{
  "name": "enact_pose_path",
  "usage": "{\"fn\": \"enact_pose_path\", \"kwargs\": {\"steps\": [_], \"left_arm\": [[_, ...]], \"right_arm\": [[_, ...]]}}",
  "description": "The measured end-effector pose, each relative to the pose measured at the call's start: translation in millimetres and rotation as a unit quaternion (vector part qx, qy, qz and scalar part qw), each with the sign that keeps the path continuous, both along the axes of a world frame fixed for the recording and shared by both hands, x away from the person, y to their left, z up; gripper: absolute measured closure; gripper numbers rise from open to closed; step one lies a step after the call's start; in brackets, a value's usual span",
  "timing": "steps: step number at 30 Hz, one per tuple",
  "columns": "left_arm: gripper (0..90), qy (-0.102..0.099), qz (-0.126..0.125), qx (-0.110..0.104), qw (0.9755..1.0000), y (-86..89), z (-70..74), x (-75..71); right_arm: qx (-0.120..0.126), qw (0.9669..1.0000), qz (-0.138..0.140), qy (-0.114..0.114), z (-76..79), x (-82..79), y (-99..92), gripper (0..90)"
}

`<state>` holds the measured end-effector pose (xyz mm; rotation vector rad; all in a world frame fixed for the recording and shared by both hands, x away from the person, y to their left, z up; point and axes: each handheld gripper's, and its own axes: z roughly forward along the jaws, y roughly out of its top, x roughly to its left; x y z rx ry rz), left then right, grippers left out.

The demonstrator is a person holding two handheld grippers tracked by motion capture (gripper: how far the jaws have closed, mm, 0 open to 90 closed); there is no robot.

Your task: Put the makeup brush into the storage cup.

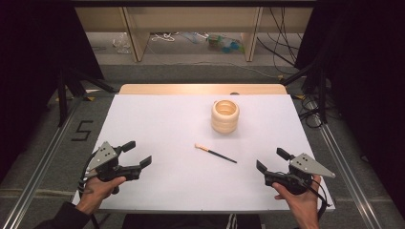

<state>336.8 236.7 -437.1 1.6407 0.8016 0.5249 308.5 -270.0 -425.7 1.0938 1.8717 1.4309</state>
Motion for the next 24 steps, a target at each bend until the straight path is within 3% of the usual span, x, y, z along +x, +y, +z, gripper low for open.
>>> {"fn": "enact_pose_path", "kwargs": {"steps": [4, 7, 9, 10, 11, 13, 14, 15, 16, 19, 24], "left_arm": [[15.5, 0.0, 0.0, 0.0, 1.0, -0.5, -0.2, 0.2], [15.5, 0.001, 0.0, 0.0, 1.0, -0.6, -0.3, 0.2], [15.5, 0.001, 0.0, -0.001, 1.0, -0.7, -0.3, 0.2], [15.5, 0.001, 0.0, 0.0, 1.0, -0.7, -0.4, 0.2], [15.5, 0.001, -0.001, -0.001, 1.0, -0.8, -0.5, 0.3], [15.5, 0.002, -0.001, 0.0, 1.0, -0.9, -0.5, 0.4], [15.5, 0.002, -0.001, 0.001, 1.0, -0.9, -0.5, 0.4], [15.5, 0.002, -0.001, 0.002, 1.0, -0.9, -0.5, 0.5], [15.5, 0.003, -0.001, 0.001, 1.0, -1.0, -0.6, 0.5], [15.5, 0.002, -0.001, 0.002, 1.0, -1.0, -0.7, 0.6], [15.5, 0.004, 0.0, 0.002, 1.0, -0.8, -1.1, 0.8]], "right_arm": [[-0.009, 1.0, 0.003, 0.001, 0.0, 0.8, 0.3, 15.5], [-0.001, 1.0, 0.006, 0.0, -1.2, 2.0, 2.4, 15.5], [-0.017, 0.9998, 0.005, 0.006, 0.6, 1.6, 0.8, 15.5], [-0.007, 0.9999, 0.01, -0.003, -0.7, 3.8, 2.4, 15.5], [-0.014, 0.9998, 0.008, 0.007, 0.6, 3.3, 1.9, 15.6], [-0.012, 0.9998, 0.013, 0.006, 0.1, 5.5, 2.6, 15.6], [-0.014, 0.9997, 0.015, 0.014, 1.0, 5.5, 2.7, 15.6], [-0.026, 0.9995, 0.018, 0.001, 0.7, 8.4, 2.6, 15.6], [-0.033, 0.9991, 0.026, 0.007, 2.4, 10.2, 3.4, 15.7], [-0.029, 0.9992, 0.026, 0.001, 3.4, 12.3, 4.4, 15.7], [-0.045, 0.9985, 0.028, 0.01, 7.8, 15.3, 3.7, 15.7]]}}
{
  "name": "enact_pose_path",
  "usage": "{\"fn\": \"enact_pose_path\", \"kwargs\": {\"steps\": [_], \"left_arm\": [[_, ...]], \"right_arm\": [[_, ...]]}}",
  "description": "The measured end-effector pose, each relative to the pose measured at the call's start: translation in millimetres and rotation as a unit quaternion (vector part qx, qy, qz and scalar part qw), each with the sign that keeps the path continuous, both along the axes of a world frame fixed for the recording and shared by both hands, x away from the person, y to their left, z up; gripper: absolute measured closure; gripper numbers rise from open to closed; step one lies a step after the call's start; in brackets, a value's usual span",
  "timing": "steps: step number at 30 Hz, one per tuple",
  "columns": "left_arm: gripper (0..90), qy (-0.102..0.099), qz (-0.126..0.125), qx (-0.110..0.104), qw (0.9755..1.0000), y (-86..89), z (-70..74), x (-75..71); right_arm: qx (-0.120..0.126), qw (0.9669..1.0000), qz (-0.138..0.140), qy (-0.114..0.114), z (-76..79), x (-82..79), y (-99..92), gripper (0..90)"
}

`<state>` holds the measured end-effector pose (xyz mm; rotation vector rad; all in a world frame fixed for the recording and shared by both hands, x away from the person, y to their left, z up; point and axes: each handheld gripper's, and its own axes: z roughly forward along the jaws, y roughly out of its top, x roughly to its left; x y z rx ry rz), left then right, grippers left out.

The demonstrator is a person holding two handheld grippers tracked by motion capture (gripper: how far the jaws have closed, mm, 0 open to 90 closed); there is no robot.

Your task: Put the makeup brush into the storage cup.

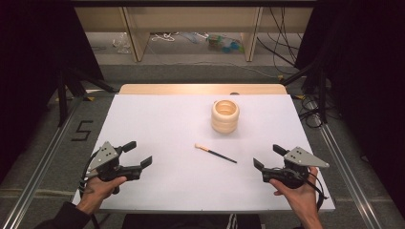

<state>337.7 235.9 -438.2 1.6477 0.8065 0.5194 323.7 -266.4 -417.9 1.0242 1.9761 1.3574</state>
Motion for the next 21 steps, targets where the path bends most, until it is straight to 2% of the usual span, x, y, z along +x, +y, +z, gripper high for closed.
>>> {"fn": "enact_pose_path", "kwargs": {"steps": [2, 9, 10, 11, 13, 21], "left_arm": [[15.5, 0.0, 0.0, -0.001, 1.0, -0.1, 0.2, -0.1], [15.4, 0.0, -0.001, 0.003, 1.0, -0.2, 0.1, 0.1], [15.5, 0.0, -0.001, 0.002, 1.0, -0.1, 0.1, 0.2], [15.5, 0.0, -0.002, 0.002, 1.0, -0.1, 0.1, 0.2], [15.5, 0.0, -0.003, 0.002, 1.0, 0.1, 0.1, 0.3], [15.5, 0.002, -0.001, 0.0, 1.0, 0.1, 0.0, 0.1]], "right_arm": [[0.003, 1.0, 0.004, 0.005, 0.6, 2.5, 1.3, 15.8], [-0.032, 0.9989, 0.019, 0.027, 1.7, 13.9, 11.8, 15.8], [-0.047, 0.9978, 0.03, 0.036, 1.0, 18.5, 18.0, 16.2], [-0.047, 0.9978, 0.03, 0.036, 1.0, 18.5, 18.0, 16.2], [-0.065, 0.9955, 0.048, 0.049, 0.0, 26.3, 27.4, 16.3], [-0.097, 0.9904, 0.072, 0.067, 0.0, 41.8, 40.8, 17.2]]}}
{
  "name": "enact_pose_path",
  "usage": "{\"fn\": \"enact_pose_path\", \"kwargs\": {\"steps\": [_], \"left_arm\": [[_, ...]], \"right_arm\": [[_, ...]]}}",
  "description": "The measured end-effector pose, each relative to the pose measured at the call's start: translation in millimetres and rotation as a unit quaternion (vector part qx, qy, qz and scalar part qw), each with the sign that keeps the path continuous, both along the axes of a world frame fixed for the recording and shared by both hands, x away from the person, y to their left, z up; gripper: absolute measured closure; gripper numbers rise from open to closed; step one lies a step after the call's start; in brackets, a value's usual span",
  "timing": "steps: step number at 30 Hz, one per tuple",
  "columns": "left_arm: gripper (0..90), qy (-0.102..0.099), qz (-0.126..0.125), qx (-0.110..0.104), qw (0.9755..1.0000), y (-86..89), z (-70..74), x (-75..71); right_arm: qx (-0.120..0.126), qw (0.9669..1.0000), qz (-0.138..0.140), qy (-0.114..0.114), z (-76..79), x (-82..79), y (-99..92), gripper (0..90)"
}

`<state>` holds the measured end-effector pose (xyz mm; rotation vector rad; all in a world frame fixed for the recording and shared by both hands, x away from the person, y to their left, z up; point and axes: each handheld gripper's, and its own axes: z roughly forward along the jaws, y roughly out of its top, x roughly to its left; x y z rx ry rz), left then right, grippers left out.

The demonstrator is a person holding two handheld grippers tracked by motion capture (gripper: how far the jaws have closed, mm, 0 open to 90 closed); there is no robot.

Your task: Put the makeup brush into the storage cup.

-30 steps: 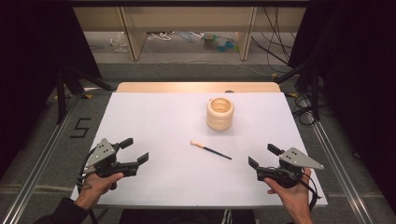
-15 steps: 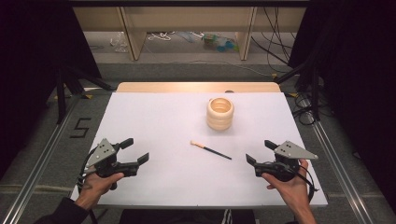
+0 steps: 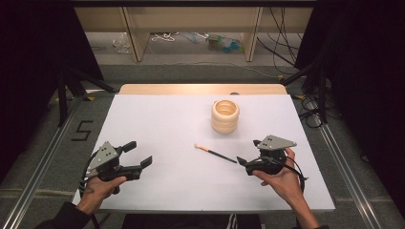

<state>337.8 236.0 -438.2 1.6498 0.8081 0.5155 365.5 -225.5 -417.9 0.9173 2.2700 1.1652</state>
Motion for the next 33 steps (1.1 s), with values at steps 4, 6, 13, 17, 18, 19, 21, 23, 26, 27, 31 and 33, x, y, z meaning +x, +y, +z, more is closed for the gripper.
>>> {"fn": "enact_pose_path", "kwargs": {"steps": [4, 6, 13, 17, 18, 19, 21, 23, 26, 27, 31, 33], "left_arm": [[15.5, 0.002, 0.0, -0.004, 1.0, -0.5, -0.1, -0.1], [15.5, 0.005, 0.002, -0.006, 1.0, -0.9, -0.4, -0.4], [15.5, 0.002, 0.001, -0.004, 1.0, -0.3, 0.0, 0.1], [15.5, 0.002, 0.001, -0.004, 1.0, -0.2, 0.1, 0.1], [15.5, 0.0, 0.0, -0.002, 1.0, 0.0, 0.3, 0.2], [15.5, 0.0, -0.001, -0.001, 1.0, 0.0, 0.2, 0.1], [15.5, 0.0, 0.0, -0.001, 1.0, 0.1, 0.2, 0.2], [15.5, 0.003, 0.001, -0.005, 1.0, -0.3, 0.1, 0.1], [15.5, 0.0, -0.001, -0.002, 1.0, 0.0, 0.3, 0.1], [15.5, 0.0, 0.0, -0.003, 1.0, -0.1, 0.5, 0.1], [15.5, 0.0, -0.001, -0.003, 1.0, -0.1, 0.5, -0.1], [15.5, 0.0, 0.0, -0.003, 1.0, -0.2, 0.5, 0.0]], "right_arm": [[-0.013, 0.9999, 0.004, 0.011, -0.3, 7.2, 4.0, 17.4], [-0.02, 0.9996, 0.008, 0.02, 0.4, 10.3, 5.3, 17.5], [-0.039, 0.9984, 0.014, 0.039, 1.8, 22.4, 10.9, 17.7], [-0.055, 0.9973, 0.02, 0.044, 2.8, 29.8, 15.8, 18.0], [-0.058, 0.9972, 0.021, 0.044, 3.0, 31.9, 17.0, 18.0], [-0.06, 0.9969, 0.021, 0.046, 3.2, 33.5, 18.1, 18.0], [-0.065, 0.9963, 0.027, 0.05, 3.3, 37.7, 20.3, 18.0], [-0.071, 0.9955, 0.031, 0.054, 3.2, 41.2, 23.1, 18.1], [-0.076, 0.9951, 0.035, 0.053, 3.3, 46.3, 27.4, 18.5], [-0.076, 0.9949, 0.034, 0.056, 3.7, 47.2, 28.8, 18.5], [-0.083, 0.9941, 0.042, 0.056, 4.0, 53.6, 34.5, 18.8], [-0.082, 0.9945, 0.037, 0.053, 3.6, 55.9, 37.7, 18.8]]}}
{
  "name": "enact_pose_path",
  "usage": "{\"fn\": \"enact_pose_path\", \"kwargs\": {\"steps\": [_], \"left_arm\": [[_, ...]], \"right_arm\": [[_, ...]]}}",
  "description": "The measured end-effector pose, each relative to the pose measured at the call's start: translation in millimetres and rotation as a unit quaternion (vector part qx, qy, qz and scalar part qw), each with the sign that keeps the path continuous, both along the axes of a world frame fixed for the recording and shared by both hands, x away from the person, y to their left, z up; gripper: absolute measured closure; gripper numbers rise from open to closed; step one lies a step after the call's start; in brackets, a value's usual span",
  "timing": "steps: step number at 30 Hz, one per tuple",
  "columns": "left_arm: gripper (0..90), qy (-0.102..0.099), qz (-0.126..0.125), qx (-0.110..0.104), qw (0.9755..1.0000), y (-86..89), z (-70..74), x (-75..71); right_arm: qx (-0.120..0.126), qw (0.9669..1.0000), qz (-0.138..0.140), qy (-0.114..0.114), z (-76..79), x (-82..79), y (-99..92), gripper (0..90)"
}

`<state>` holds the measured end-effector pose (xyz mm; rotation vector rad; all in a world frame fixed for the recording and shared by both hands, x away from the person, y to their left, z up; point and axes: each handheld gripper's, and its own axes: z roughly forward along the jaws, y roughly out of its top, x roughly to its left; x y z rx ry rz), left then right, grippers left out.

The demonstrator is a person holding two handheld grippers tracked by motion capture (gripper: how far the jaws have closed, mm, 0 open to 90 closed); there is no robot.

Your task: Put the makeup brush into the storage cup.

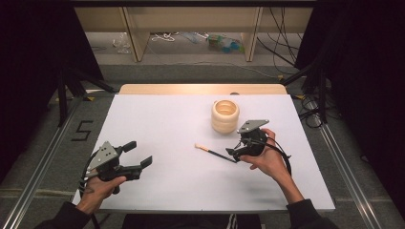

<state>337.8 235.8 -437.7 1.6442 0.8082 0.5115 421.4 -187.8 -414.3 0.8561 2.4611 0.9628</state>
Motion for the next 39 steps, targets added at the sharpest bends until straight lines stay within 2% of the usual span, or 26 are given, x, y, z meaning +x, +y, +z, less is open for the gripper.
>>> {"fn": "enact_pose_path", "kwargs": {"steps": [2, 3, 4, 5, 8, 10, 12, 17, 18, 19, 21, 22, 25, 26, 36, 38, 39], "left_arm": [[15.5, 0.0, -0.001, 0.001, 1.0, 0.1, -0.1, 0.0], [15.5, 0.0, 0.0, 0.0, 1.0, 0.0, 0.0, 0.1], [15.5, 0.0, 0.0, 0.0, 1.0, -0.1, 0.0, 0.1], [15.5, 0.0, -0.001, 0.001, 1.0, -0.1, 0.0, 0.1], [15.5, -0.002, -0.002, -0.001, 1.0, -0.1, -0.2, 0.4], [15.5, -0.003, -0.004, 0.002, 1.0, 0.0, -0.2, 0.5], [15.5, -0.003, -0.003, 0.001, 1.0, 0.0, 0.0, 0.2], [15.5, -0.003, -0.004, 0.001, 1.0, -0.2, -0.3, 0.6], [15.5, -0.003, -0.004, 0.001, 1.0, -0.2, -0.2, 0.5], [15.5, -0.003, -0.004, 0.002, 1.0, -0.2, -0.1, 0.3], [15.5, -0.003, -0.003, 0.001, 1.0, -0.2, 0.0, 0.3], [15.5, -0.003, -0.003, 0.0, 1.0, -0.3, -0.2, 0.5], [15.5, -0.003, -0.004, 0.003, 1.0, 0.0, -0.1, 0.5], [15.5, -0.003, -0.004, 0.002, 1.0, -0.1, -0.1, 0.5], [15.5, -0.002, -0.005, 0.002, 1.0, -0.1, -0.3, 0.8], [15.5, -0.002, -0.004, 0.001, 1.0, -0.1, -0.5, 0.8], [15.5, -0.002, -0.004, 0.001, 1.0, -0.1, -0.4, 0.8]], "right_arm": [[0.0, 1.0, 0.004, 0.001, 0.6, 2.5, 2.3, 18.9], [-0.004, 0.9999, 0.009, 0.01, 2.1, 3.6, 2.5, 18.9], [-0.001, 1.0, 0.004, 0.005, 1.0, 4.5, 4.2, 18.9], [-0.008, 0.9998, 0.01, 0.013, 2.1, 5.7, 4.3, 18.9], [-0.014, 0.9997, 0.013, 0.017, 1.9, 8.4, 7.7, 18.9], [-0.013, 0.9997, 0.012, 0.013, 0.9, 10.4, 10.7, 18.9], [-0.018, 0.9995, 0.014, 0.024, 2.0, 12.3, 12.8, 18.9], [-0.027, 0.9989, 0.02, 0.034, 1.0, 17.8, 19.1, 19.4], [-0.027, 0.999, 0.021, 0.028, -0.7, 18.9, 20.1, 19.3], [-0.028, 0.9988, 0.015, 0.036, -0.9, 18.9, 21.4, 19.4], [-0.036, 0.9985, 0.02, 0.037, -2.6, 21.1, 22.4, 19.4], [-0.044, 0.9977, 0.019, 0.049, -1.2, 21.1, 22.3, 19.4], [-0.042, 0.9979, 0.019, 0.045, -3.6, 22.2, 25.4, 19.7], [-0.043, 0.9978, 0.028, 0.043, -3.8, 24.1, 25.7, 19.8], [-0.066, 0.9954, 0.041, 0.056, -5.4, 29.8, 36.9, 20.8], [-0.068, 0.9945, 0.045, 0.065, -6.1, 31.1, 39.4, 20.8], [-0.073, 0.9945, 0.045, 0.06, -7.3, 31.8, 40.6, 20.8]]}}
